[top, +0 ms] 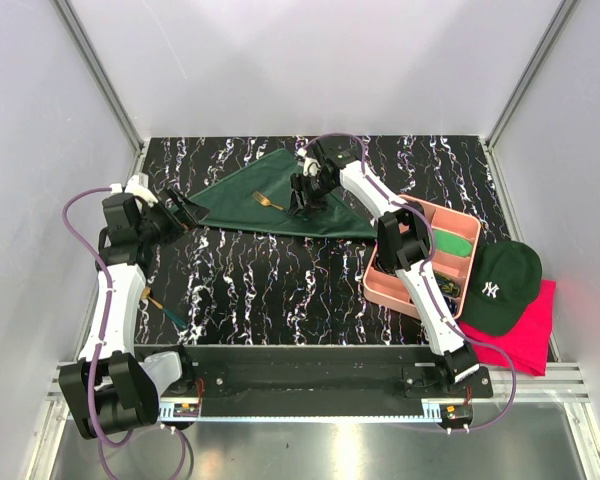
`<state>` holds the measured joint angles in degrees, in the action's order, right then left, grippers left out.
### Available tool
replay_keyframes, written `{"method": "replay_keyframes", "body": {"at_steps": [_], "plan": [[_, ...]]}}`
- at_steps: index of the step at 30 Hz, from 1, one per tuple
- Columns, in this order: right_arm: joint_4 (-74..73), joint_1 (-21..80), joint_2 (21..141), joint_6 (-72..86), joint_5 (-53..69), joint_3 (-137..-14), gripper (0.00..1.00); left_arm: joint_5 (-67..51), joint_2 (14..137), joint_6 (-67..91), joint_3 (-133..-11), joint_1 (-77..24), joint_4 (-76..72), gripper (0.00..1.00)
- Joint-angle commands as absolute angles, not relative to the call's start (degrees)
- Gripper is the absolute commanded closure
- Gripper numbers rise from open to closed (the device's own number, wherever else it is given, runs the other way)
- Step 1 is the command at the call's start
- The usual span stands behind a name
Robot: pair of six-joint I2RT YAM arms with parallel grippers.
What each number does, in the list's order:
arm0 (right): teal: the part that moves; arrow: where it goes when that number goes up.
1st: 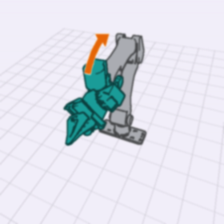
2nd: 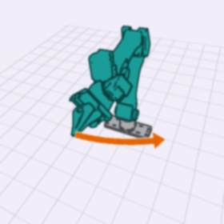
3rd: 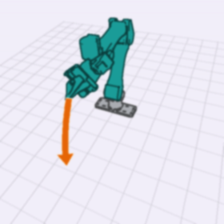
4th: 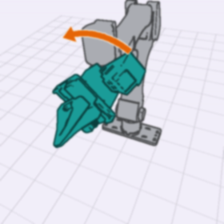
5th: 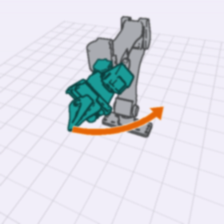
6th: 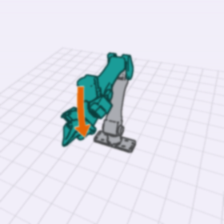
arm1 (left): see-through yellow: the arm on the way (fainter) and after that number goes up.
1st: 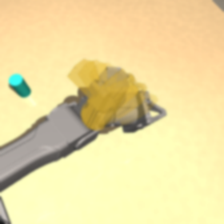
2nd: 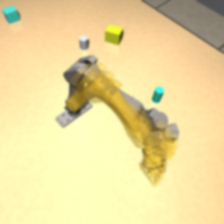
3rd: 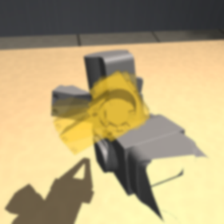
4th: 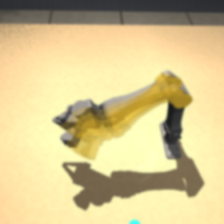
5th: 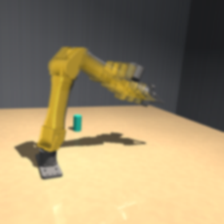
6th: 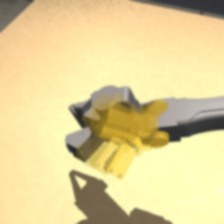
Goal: Fold the napkin, place the utensils inside, and roll it up
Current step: Place the utensil onto the napkin
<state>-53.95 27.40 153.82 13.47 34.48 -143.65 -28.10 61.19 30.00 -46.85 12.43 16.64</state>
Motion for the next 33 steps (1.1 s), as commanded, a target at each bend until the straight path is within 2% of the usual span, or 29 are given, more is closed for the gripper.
{"method": "replay_keyframes", "body": {"at_steps": [1, 7, 13, 18, 23, 33], "plan": [[-54.23, 26.98, 151.52, 12.22, 34.72, -143.97, 0.41, -29.79, 59.76, 29.27, -48.69, 12.31, 14.5, 0.01], [-54.23, 26.98, 151.87, 11.6, 34.37, -143.97, 0.45, -29.97, 60.38, 29.53, -48.69, 12.39, 14.5, 0.01], [-53.62, 27.68, 149.6, 7.06, 34.1, -142.83, 0.43, -30.15, 60.65, 29.53, -48.69, 12.3, 14.5, 0.01], [-47.82, 32.42, 143.53, -0.86, 21.22, -136.68, 0.4, -30.32, 61.08, 29.62, -48.78, 12.3, 14.5, 0.01], [-43.86, 36.2, 142.56, -6.23, 9.08, -135.35, 0.43, -30.23, 61.35, 29.53, -48.78, 12.3, 14.5, 0.01], [-42.36, 37.71, 144.93, -12.65, 4.66, -135.53, 0.5, -31.02, 61.79, 29.71, -48.87, 12.3, 14.41, 0.01]]}}
